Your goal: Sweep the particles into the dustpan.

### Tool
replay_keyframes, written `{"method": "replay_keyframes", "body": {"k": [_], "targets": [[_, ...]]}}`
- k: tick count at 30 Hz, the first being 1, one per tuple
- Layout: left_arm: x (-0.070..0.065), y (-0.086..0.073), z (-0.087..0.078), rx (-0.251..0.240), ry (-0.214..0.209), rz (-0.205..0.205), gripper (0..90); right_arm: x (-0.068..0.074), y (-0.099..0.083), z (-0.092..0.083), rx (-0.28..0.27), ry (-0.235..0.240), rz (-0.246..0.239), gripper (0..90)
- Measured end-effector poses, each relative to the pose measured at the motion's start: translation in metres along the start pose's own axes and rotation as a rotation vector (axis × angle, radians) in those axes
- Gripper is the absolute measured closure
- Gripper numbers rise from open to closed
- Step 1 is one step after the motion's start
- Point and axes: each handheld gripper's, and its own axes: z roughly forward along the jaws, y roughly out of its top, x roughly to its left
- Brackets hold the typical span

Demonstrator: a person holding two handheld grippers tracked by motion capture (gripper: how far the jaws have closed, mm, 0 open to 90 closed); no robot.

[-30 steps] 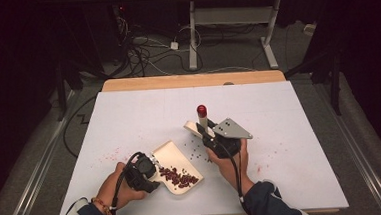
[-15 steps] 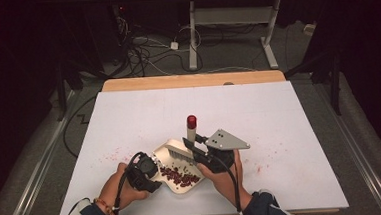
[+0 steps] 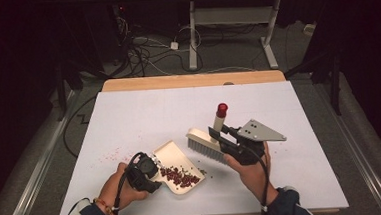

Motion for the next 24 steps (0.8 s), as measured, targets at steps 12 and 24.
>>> {"method": "replay_keyframes", "body": {"k": [12,24], "targets": [[0.001,-0.004,0.000,0.002,-0.002,0.021,64.1,-0.041,0.003,-0.052,0.162,0.302,-0.059,70.8],[-0.001,-0.003,0.000,0.006,0.009,0.032,64.1,-0.031,-0.005,-0.015,0.227,0.325,-0.146,70.8]]}}
